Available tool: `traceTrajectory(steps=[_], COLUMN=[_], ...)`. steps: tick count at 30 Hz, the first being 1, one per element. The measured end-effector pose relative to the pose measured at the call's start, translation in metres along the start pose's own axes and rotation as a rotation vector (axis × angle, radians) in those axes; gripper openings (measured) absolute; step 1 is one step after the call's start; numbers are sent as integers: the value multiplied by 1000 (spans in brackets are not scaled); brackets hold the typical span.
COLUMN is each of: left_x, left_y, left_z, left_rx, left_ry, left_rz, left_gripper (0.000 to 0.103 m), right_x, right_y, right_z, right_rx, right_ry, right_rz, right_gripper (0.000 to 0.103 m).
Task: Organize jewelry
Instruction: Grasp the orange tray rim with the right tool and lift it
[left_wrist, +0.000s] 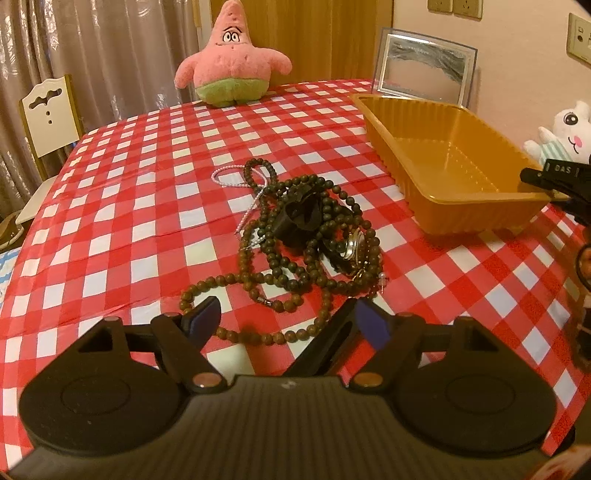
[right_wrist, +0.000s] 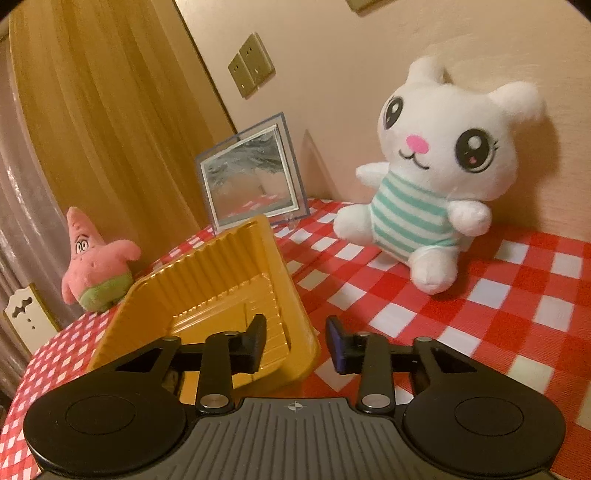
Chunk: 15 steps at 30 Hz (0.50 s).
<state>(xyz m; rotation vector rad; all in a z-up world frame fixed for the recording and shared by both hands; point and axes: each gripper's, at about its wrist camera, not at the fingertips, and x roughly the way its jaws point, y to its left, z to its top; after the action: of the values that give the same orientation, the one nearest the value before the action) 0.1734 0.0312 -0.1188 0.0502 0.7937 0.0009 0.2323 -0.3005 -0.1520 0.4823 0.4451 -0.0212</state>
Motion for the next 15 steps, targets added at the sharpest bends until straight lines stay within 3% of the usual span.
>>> traceTrajectory(steps=[6, 15], left_x=[4, 4], left_y=[-1, -10], left_z=[1, -2], left_rx=[8, 75], left_ry=[10, 9], left_rz=[-17, -41], left_gripper=[76, 75], right_x=[10, -10], right_y=[2, 8], right_z=[-3, 13], right_rx=[-44, -170], right_ry=[6, -14], right_rz=[2, 46], right_gripper=[9, 5])
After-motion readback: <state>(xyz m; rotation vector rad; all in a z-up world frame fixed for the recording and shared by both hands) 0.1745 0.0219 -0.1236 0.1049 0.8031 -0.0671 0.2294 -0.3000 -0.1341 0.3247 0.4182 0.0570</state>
